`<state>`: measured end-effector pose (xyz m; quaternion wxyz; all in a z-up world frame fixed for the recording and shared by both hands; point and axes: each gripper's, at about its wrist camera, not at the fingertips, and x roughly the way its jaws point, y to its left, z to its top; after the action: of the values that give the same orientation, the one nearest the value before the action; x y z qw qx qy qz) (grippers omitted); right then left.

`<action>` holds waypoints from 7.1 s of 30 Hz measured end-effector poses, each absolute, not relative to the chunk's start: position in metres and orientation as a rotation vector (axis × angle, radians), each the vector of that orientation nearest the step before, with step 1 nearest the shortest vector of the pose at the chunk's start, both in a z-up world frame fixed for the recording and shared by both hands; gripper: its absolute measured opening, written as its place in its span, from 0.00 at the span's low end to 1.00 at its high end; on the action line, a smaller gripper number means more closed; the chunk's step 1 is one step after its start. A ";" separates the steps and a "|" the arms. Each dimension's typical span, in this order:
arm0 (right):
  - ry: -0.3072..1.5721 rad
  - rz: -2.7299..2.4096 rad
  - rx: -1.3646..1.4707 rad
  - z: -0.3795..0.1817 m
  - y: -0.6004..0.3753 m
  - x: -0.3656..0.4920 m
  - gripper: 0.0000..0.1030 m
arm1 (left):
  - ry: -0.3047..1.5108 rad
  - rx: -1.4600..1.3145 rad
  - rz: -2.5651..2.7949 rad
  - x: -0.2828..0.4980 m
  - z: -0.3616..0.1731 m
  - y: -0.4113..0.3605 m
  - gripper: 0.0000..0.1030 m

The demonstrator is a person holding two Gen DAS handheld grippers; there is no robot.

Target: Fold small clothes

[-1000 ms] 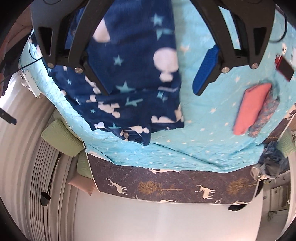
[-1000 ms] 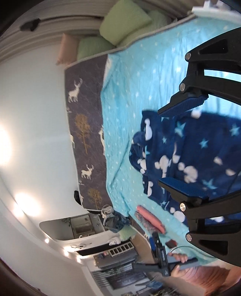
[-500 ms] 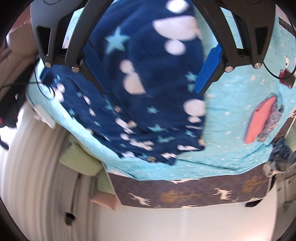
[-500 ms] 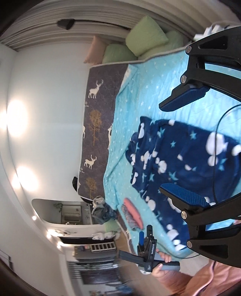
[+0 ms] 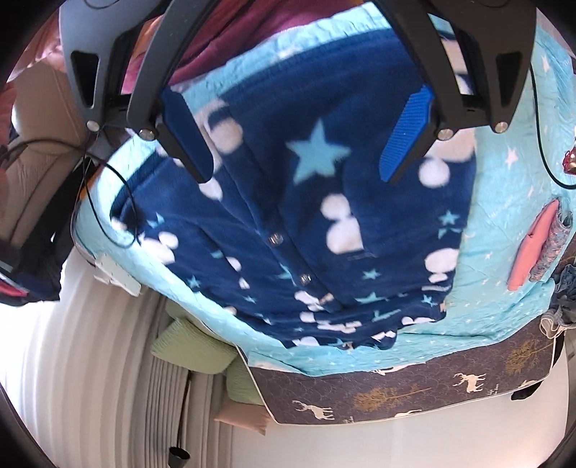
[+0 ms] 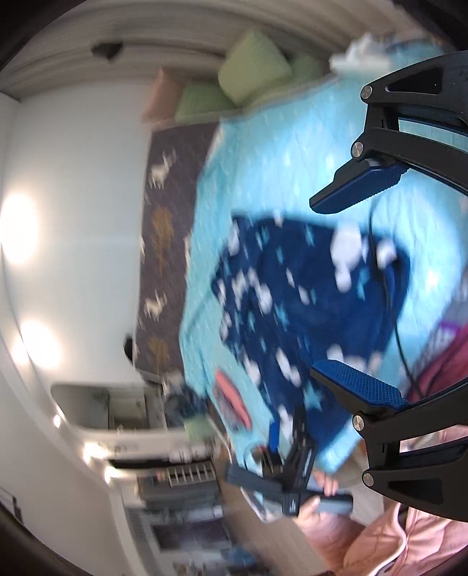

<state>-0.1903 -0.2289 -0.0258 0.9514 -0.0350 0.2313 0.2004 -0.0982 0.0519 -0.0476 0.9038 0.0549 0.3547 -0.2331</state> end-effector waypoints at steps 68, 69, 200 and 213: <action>0.710 0.611 -0.071 -0.107 -0.166 -0.097 0.16 | 0.700 0.058 -0.975 -0.139 -0.041 0.025 0.58; 0.715 0.603 -0.069 -0.108 -0.163 -0.093 0.16 | 0.686 0.031 -0.971 -0.135 -0.038 0.028 0.58; 0.973 0.507 0.108 -0.079 -0.207 0.272 0.47 | 0.809 0.214 -0.545 0.242 -0.046 0.037 0.56; 0.819 0.165 0.210 -0.072 -0.235 0.396 0.46 | 0.836 -0.052 -0.204 0.405 -0.049 0.060 0.56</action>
<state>0.3959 -0.2350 -0.0719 0.9086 0.1019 0.3970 0.0801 0.4052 0.0598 -0.0488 0.9084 -0.0250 0.4054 -0.0989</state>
